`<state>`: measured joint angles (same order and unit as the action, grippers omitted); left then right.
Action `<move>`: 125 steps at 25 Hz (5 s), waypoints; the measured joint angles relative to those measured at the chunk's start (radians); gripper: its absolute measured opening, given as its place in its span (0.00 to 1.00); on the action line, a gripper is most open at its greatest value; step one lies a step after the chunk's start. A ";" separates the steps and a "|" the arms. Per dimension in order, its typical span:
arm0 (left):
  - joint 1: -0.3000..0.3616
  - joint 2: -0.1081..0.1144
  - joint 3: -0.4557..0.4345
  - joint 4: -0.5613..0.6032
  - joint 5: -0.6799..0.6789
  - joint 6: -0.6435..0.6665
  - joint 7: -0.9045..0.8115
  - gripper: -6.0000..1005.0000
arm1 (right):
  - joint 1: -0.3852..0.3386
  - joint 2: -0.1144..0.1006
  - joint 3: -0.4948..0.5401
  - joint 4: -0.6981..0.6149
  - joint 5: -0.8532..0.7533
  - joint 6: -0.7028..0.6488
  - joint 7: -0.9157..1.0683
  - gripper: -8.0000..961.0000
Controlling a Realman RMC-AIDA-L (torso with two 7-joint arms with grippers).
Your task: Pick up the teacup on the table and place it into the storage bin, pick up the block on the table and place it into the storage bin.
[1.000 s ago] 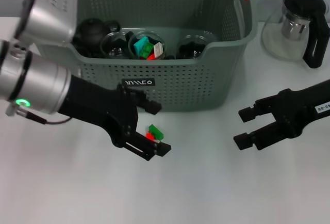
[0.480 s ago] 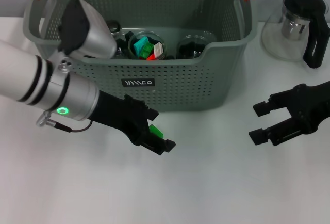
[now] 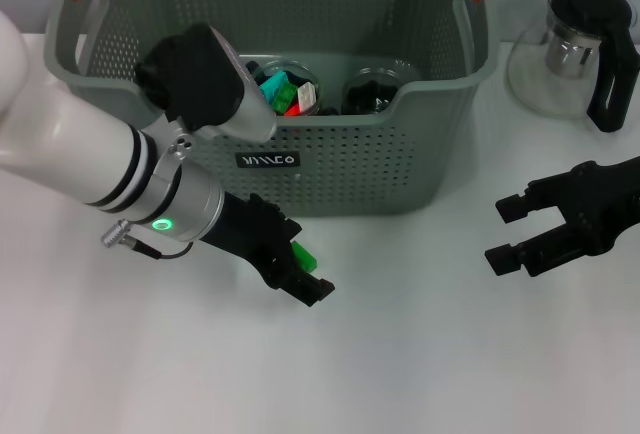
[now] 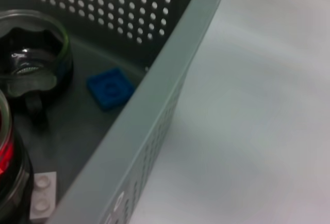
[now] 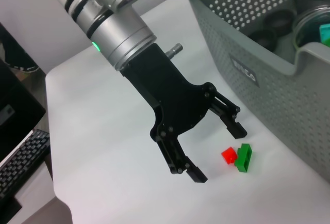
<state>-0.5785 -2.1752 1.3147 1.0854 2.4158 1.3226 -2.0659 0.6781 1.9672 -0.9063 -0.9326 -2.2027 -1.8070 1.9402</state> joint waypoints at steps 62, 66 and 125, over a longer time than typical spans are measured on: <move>-0.061 0.000 0.215 -0.009 0.157 -0.130 -0.342 0.89 | 0.005 0.005 0.000 0.035 -0.005 0.043 -0.028 0.98; -0.061 -0.001 0.227 -0.010 0.166 -0.131 -0.350 0.89 | 0.004 0.005 0.000 0.035 -0.005 0.043 -0.027 0.98; -0.034 0.009 -0.116 0.349 -0.062 0.424 -0.240 0.45 | -0.013 0.007 0.001 0.035 -0.003 0.035 -0.047 0.99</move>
<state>-0.6123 -2.1665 1.1985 1.4343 2.3542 1.7461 -2.3055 0.6646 1.9746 -0.9050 -0.8974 -2.2060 -1.7716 1.8927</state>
